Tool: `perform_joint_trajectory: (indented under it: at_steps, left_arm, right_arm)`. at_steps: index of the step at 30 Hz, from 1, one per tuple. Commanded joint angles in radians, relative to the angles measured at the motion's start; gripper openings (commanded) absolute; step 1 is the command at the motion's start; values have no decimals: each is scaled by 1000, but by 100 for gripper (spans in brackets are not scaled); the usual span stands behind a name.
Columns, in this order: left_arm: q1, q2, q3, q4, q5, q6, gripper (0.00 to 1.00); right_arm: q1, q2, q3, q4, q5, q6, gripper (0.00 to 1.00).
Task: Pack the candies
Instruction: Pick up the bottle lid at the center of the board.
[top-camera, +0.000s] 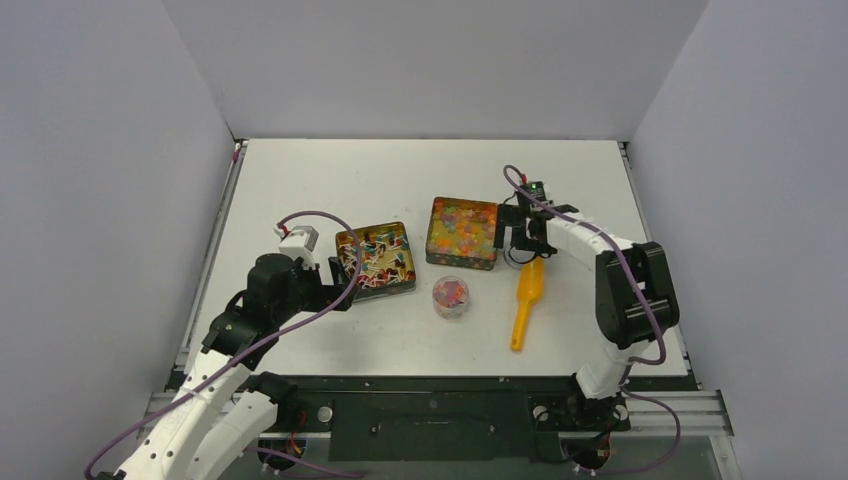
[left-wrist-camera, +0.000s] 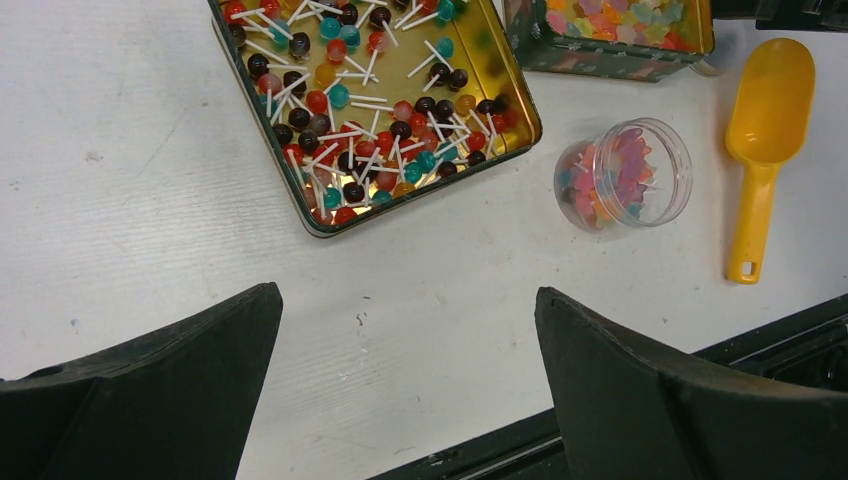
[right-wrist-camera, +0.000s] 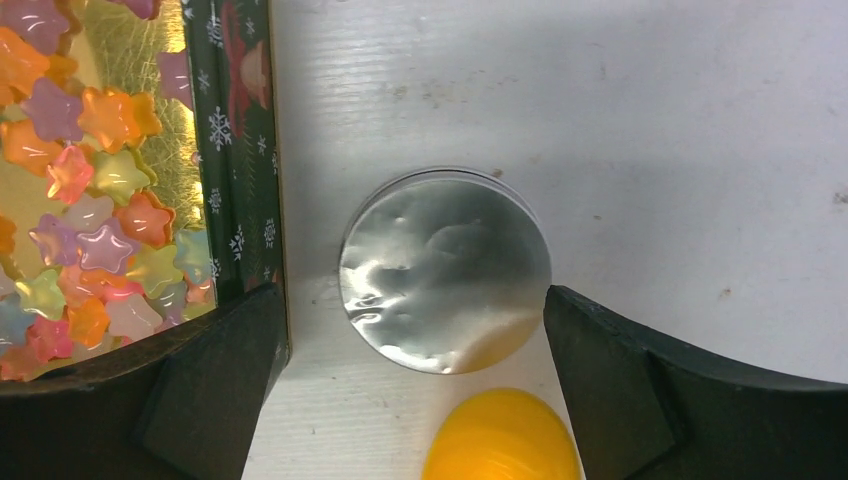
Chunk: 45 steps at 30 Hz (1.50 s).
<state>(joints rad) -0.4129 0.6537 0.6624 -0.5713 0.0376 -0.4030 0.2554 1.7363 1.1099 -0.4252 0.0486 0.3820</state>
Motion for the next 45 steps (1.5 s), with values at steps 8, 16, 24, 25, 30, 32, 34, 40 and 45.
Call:
perform_joint_trajectory:
  at_steps: [8,16,24,25,30,32,34,40,45]
  left_arm:
    - [-4,-9,13,48,-10,6,96]
    - [-4,-8,13,50,-7,6,96]
    - [-4,0,14,50,-3,6,96]
    - [-4,1,14,50,-4,6,96]
    - [-4,2,13,52,-5,6,96]
    - [-5,3,14,51,-3,6,96]
    - [-4,4,14,50,-3,6,96]
    - [-4,2,14,51,-7,6,96]
    - [-3,-1,14,48,-11,6,96]
  right_arm:
    - [40,29,62,-4,75,-1,100]
    - [20,6,12,18,108,3,100]
    - [2,39,-8,46,58,15,100]
    - [0,39,-9,48,58,17,100]
    - [-4,58,-5,49,39,21,100]
    - [-7,67,-3,54,25,23,100]
    - [-7,75,-2,54,16,24,100]
    - [-8,83,-4,57,16,25,97]
    - [-8,85,-6,49,14,21,87]
